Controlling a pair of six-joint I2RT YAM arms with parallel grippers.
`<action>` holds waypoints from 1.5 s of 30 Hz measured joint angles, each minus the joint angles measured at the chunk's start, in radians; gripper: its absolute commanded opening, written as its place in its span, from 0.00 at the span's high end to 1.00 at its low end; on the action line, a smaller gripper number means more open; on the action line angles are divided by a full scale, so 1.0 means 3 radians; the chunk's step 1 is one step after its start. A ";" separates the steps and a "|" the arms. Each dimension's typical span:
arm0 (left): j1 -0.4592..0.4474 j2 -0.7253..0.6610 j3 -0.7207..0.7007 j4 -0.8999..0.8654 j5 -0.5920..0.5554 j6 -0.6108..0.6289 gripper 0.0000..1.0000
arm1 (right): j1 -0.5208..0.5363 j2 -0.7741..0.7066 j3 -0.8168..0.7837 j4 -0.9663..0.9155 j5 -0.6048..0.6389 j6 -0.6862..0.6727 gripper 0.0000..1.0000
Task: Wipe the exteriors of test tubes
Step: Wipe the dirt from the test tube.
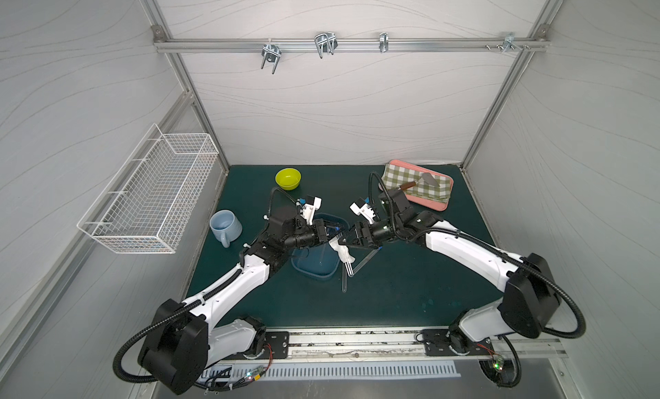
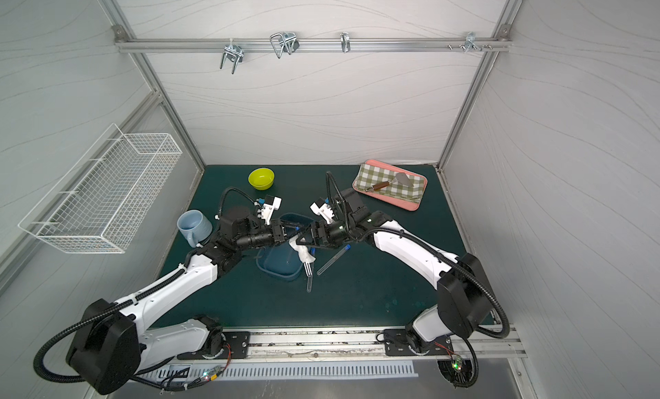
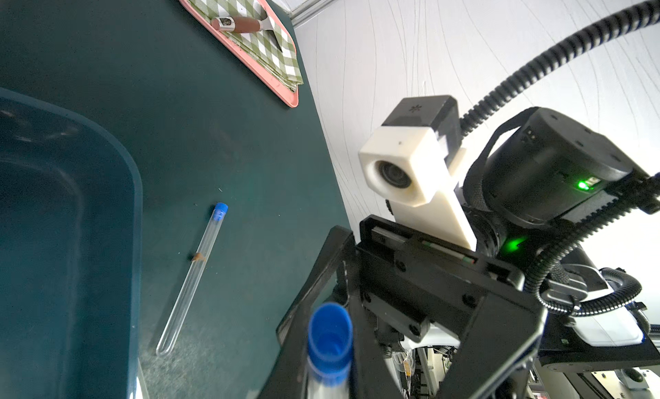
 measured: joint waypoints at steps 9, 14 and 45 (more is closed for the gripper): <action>0.0000 0.0000 0.0000 0.0001 0.0001 0.0001 0.95 | 0.0196 -0.0375 0.0114 -0.0196 0.0454 -0.0173 0.32; 0.0000 0.0000 0.0000 -0.0001 0.0000 0.0001 0.95 | 0.0534 -0.0348 0.0120 -0.0219 0.0876 -0.0226 0.37; 0.0019 0.0004 0.0000 -0.0003 -0.0003 0.0003 0.95 | 0.0996 -0.0256 -0.0450 0.0273 0.1595 -0.0146 0.76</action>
